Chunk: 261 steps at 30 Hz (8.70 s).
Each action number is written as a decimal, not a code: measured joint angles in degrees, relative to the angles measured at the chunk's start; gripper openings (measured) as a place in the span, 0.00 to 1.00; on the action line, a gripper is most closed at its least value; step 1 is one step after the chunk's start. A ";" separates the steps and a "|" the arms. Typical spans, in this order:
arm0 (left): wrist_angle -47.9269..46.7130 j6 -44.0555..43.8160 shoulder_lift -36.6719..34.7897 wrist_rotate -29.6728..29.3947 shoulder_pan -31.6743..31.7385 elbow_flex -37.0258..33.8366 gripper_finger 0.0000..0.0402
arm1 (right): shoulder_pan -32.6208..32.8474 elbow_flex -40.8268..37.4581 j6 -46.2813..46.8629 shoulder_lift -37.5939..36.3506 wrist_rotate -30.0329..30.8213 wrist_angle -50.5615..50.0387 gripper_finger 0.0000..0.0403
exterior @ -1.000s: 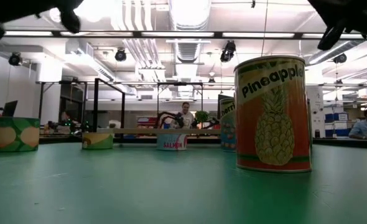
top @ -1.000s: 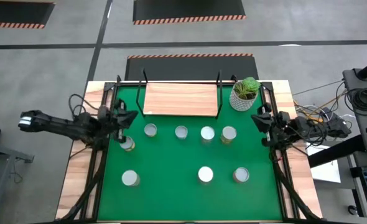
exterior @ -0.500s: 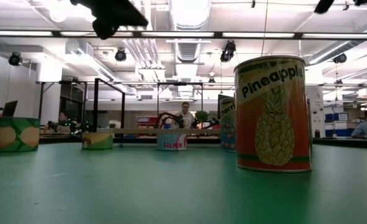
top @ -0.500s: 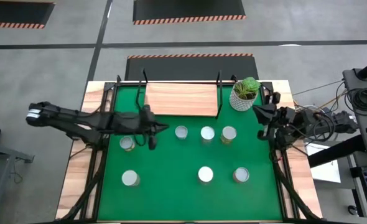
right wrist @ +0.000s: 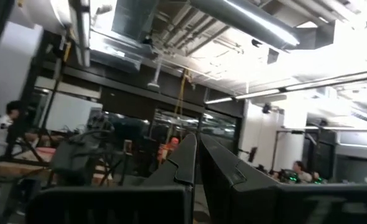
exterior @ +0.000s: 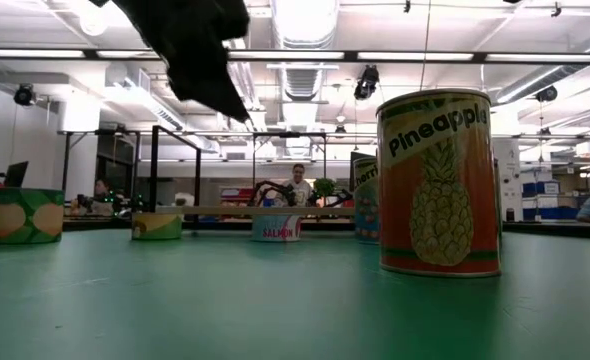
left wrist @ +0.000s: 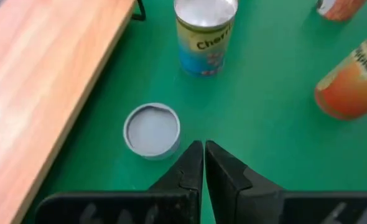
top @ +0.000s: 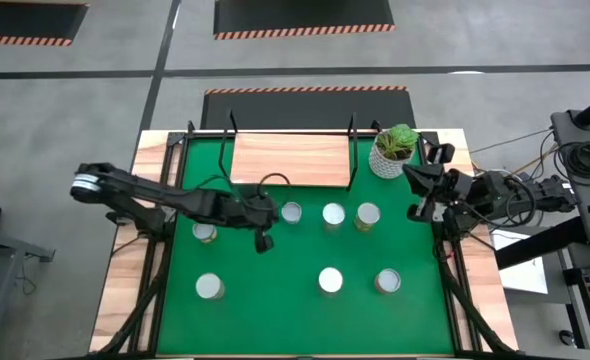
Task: Pick and place cans onto a shelf
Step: Put the canned salmon good on the shelf
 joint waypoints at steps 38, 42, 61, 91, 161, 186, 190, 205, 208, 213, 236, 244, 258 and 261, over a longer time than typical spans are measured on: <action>8.86 10.61 20.74 0.79 9.11 4.70 0.76 | 0.00 0.02 -4.05 -0.20 4.01 -1.16 0.03; 8.78 11.08 20.73 0.82 9.91 4.59 0.76 | 0.00 0.02 -4.22 -0.20 4.01 -1.23 0.03; 14.02 10.35 20.58 5.17 11.98 0.70 0.75 | 0.00 0.02 -3.59 -0.20 3.99 -1.80 0.03; 11.02 10.59 15.55 11.38 8.11 1.79 0.78 | 0.00 0.04 -3.19 -0.20 3.97 -2.12 0.03; -0.85 15.24 9.80 2.35 30.63 0.31 0.74 | 0.02 0.04 -1.35 -0.15 3.92 -3.37 0.03; -7.23 23.60 7.98 2.40 29.65 6.69 0.89 | 0.01 0.04 -1.65 -0.15 3.94 -3.50 0.03; -14.52 26.58 8.05 2.99 29.09 13.39 0.80 | 0.02 0.04 -1.64 -0.15 3.94 -3.50 0.03; -22.72 27.51 16.88 6.63 30.60 17.75 0.06 | 0.02 0.05 -1.90 -0.17 3.96 -3.80 0.03; -23.14 28.06 18.49 6.47 30.73 17.55 0.03 | 0.02 0.07 -1.90 -0.17 3.96 -3.79 0.03; -23.42 29.83 19.97 4.62 30.97 18.11 0.01 | 0.02 0.07 -1.90 -0.17 3.96 -3.80 0.03; -27.20 37.57 19.77 13.33 34.11 25.70 0.00 | 0.00 0.37 -2.45 -0.20 3.99 -4.63 0.03; -27.40 33.68 19.78 8.16 33.97 20.63 0.00 | 0.01 0.37 -2.25 -0.20 3.99 -5.00 0.03; -26.28 31.22 19.84 -5.26 34.81 18.20 0.00 | 0.00 0.37 -2.86 -0.20 3.99 -4.79 0.03; -24.82 32.45 19.84 -5.46 35.74 17.93 0.00 | 0.00 0.37 -2.98 -0.20 3.99 -4.79 0.03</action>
